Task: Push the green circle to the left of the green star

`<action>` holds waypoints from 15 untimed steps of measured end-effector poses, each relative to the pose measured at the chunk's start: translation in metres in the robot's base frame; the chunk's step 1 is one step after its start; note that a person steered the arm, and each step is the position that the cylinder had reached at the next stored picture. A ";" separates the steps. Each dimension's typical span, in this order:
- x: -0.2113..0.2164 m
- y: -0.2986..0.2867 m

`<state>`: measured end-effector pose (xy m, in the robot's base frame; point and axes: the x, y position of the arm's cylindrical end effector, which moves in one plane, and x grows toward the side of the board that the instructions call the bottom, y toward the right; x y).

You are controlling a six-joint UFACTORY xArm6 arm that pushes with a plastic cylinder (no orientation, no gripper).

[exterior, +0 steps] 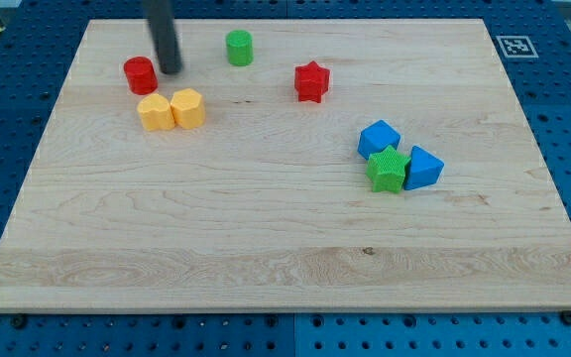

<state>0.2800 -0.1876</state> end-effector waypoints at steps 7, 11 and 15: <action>0.003 0.147; 0.031 0.115; 0.106 0.224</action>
<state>0.3861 0.0363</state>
